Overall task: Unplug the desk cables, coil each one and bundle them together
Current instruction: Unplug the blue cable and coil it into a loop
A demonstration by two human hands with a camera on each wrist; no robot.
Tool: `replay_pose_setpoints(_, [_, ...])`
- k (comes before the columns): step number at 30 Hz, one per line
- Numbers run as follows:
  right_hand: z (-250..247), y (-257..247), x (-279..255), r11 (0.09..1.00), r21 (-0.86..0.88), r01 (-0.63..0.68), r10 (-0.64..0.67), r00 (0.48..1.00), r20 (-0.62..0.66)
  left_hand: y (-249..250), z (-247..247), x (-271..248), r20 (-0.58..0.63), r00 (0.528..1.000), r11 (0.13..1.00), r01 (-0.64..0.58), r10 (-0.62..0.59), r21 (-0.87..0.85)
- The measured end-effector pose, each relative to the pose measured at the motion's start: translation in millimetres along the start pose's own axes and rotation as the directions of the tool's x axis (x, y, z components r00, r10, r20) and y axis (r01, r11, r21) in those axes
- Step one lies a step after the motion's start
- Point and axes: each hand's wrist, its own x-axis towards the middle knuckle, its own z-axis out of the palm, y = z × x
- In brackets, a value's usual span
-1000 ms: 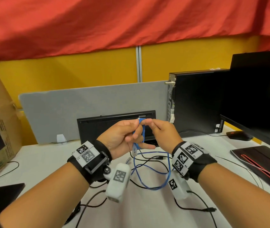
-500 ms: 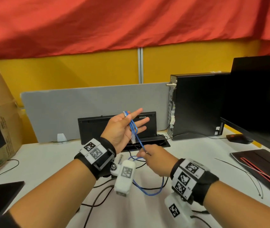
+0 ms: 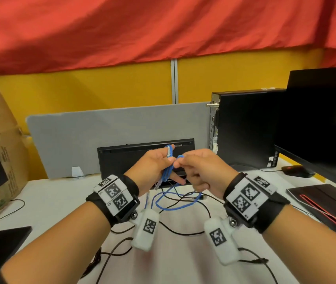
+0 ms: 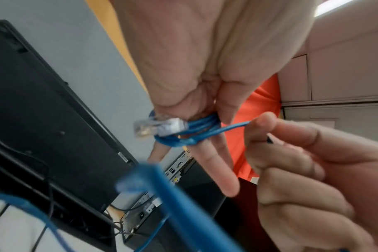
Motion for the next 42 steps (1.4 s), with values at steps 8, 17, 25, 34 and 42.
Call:
replay_pose_setpoints(8, [-31.9, 6.7, 13.8, 0.982, -0.173, 0.08, -0.104, 0.985, -0.137, 0.9, -3.6, -7.2, 0.186, 0.975, 0.992, 0.125, -0.122, -0.008])
replay_pose_setpoints(17, [-37.7, 41.9, 32.5, 0.873, -0.437, 0.215, -0.37, 0.876, -0.308, 2.7, -4.6, -7.2, 0.311, 0.948, 0.862, 0.207, -0.061, -0.462])
replay_pose_setpoints(25, [-3.5, 72.7, 30.6, 0.719, -0.673, 0.177, -0.267, 0.963, -0.032, 7.5, 2.5, 6.3, 0.012, 1.0, 0.693, -0.011, 0.028, -0.721])
replay_pose_setpoints(34, [4.2, 61.6, 18.3, 0.942, -0.246, 0.23, -0.251, 0.966, -0.057, 1.2, 0.5, 22.2, -0.167, 0.98, 0.789, -0.184, 0.104, -0.587])
replay_pose_setpoints(42, [6.7, 50.1, 9.2, 0.986, 0.01, 0.166, -0.163, 0.978, -0.128, 6.2, -5.2, 26.0, -0.232, 0.957, 0.906, -0.248, 0.174, -0.342])
